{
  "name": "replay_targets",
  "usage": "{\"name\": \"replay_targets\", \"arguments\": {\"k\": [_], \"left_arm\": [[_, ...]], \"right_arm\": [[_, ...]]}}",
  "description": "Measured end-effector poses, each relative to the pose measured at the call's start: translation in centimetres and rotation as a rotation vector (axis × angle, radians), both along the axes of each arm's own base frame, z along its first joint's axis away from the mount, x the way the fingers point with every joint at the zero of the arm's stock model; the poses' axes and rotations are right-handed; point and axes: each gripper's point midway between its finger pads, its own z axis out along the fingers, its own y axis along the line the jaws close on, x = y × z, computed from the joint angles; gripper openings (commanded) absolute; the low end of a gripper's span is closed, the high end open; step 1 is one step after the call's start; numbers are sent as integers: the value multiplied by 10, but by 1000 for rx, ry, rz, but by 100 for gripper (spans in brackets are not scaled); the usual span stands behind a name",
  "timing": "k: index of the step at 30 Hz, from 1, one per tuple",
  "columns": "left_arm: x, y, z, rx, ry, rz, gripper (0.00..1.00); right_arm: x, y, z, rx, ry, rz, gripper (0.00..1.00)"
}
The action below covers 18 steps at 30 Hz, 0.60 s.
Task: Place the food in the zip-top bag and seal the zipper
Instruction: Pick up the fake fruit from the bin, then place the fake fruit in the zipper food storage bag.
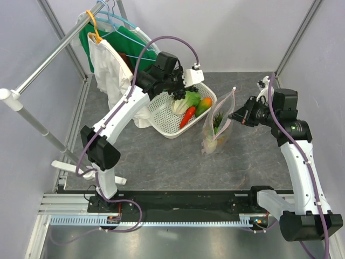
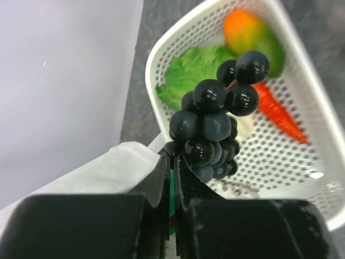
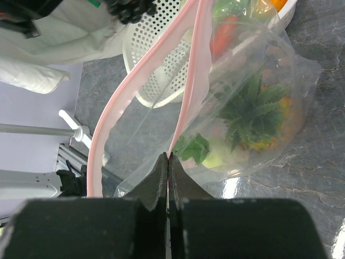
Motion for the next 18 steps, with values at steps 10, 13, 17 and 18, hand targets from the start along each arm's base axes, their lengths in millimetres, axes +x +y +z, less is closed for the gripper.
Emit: {"name": "replay_targets", "arguments": {"k": [10,13,17,18], "left_arm": [[-68,-27,105,-363,77,-83,2],[-95,-38,148,-491,92,-142,2],[-130,-49,187,-629,145,-222,2],[-139,-53,193,-657,169,-243,2]], "right_arm": [[2,0,-1,2,6,0,0],[3,1,-1,7,6,1,0],[4,2,0,16,7,3,0],[4,2,0,19,8,3,0]]}}
